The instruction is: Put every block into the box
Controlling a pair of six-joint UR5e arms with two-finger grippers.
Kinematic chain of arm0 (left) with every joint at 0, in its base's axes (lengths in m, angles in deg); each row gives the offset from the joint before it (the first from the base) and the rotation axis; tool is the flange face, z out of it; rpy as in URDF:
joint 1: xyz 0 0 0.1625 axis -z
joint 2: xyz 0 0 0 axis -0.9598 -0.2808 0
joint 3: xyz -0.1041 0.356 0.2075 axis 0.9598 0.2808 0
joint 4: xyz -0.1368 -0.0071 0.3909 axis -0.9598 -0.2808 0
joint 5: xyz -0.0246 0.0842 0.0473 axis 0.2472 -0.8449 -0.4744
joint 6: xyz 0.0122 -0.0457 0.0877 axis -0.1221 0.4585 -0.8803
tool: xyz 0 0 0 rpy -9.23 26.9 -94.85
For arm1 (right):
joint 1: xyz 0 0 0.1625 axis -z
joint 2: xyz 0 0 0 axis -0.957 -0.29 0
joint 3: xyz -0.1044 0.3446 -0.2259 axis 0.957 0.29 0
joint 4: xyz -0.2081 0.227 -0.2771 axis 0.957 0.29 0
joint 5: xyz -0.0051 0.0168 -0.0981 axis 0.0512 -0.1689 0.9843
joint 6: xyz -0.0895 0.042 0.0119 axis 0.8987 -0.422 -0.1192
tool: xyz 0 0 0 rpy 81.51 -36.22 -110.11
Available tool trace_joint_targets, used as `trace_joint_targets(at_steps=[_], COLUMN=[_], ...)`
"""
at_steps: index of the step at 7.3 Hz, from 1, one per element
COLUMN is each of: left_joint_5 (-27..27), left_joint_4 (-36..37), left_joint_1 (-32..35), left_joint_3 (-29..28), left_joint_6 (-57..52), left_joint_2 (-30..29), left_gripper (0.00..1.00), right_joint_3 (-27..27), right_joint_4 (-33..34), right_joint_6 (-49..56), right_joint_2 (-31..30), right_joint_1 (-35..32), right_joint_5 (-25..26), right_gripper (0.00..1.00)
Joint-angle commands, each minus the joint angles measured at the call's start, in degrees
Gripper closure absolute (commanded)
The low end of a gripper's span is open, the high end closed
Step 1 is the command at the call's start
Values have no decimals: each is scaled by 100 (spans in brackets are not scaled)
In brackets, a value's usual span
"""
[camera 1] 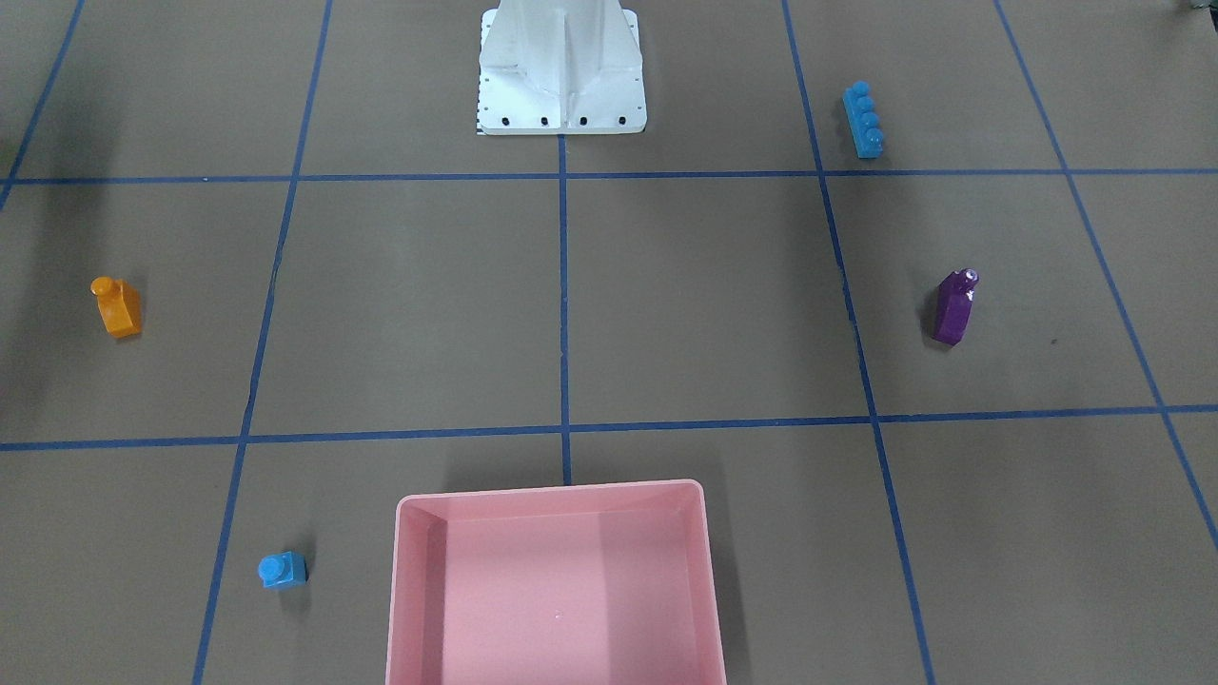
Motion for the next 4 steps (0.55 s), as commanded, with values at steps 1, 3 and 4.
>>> trace_joint_targets(at_steps=[1, 3, 4], left_joint_5=[-1, -1, -1], left_joint_4=[-3, -12, -12], left_joint_1=[-15, -15, -15], left_joint_3=[-20, -46, -46], left_joint_6=[0, 0, 0], left_joint_2=[0, 0, 0], left_gripper=[0, 0, 0], right_joint_3=[32, 163, 417], right_joint_4=[-1306, -1905, -2195], right_joint_6=[-1832, -2277, -2269], right_joint_2=[0, 26, 192], right_joint_1=[1235, 2291, 2521], right_joint_5=[323, 1218, 1275], right_gripper=[0, 0, 0])
